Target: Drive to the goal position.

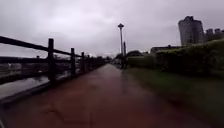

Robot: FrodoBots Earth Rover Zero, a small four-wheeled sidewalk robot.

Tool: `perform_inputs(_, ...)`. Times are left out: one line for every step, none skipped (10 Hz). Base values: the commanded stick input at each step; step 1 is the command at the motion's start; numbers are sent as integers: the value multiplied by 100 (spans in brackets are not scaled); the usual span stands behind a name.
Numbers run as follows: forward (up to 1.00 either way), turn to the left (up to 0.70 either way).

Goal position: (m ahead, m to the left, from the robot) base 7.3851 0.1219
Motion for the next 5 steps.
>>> perform_inputs(100,0)
perform_inputs(100,0)
perform_inputs(100,0)
perform_inputs(100,0)
perform_inputs(100,0)
